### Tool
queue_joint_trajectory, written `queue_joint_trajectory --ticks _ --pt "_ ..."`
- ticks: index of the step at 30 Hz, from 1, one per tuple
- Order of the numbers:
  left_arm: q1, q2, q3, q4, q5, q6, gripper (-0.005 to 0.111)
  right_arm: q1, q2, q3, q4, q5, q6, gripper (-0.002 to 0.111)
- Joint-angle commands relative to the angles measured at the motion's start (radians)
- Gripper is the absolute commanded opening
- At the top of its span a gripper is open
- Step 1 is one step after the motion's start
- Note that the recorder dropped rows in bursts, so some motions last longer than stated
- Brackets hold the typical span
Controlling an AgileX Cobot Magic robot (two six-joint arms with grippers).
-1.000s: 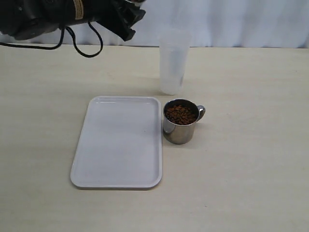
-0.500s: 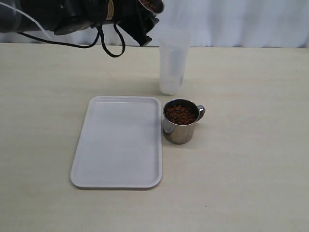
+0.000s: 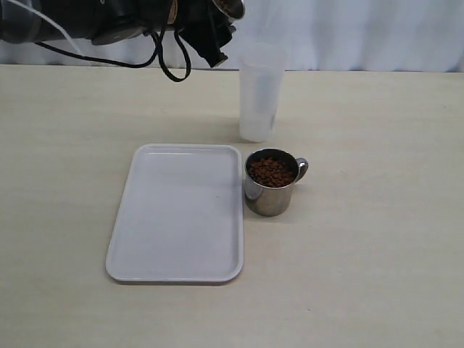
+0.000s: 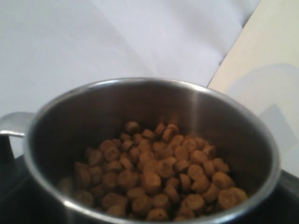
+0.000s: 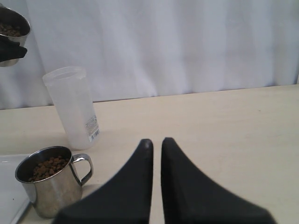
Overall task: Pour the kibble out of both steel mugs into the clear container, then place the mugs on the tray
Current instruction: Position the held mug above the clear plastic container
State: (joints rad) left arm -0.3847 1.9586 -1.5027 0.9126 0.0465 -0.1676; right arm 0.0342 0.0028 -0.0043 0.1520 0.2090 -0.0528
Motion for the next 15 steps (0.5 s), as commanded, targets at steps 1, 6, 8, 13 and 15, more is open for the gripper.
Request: queue_joint_trajectory --ticks 1,6,8,13,15 --pt "-0.018 0.021 -0.012 0.002 -0.014 0.014 0.000 0.003 -0.003 0.004 0.002 0.002 0.001 0.005" --pt "-0.023 0.049 -0.031 0.016 -0.008 0.014 0.000 0.003 -0.003 0.004 0.002 0.002 0.001 0.005" --pt "-0.027 0.060 -0.058 0.016 0.037 0.014 0.000 0.003 -0.003 0.004 0.002 0.002 0.001 0.005" --pt "-0.058 0.075 -0.108 0.061 0.088 0.015 0.000 0.003 -0.003 0.004 0.002 0.002 0.001 0.005" --pt "-0.076 0.083 -0.135 0.078 0.137 0.024 0.000 0.003 -0.003 0.004 0.002 0.002 0.001 0.005"
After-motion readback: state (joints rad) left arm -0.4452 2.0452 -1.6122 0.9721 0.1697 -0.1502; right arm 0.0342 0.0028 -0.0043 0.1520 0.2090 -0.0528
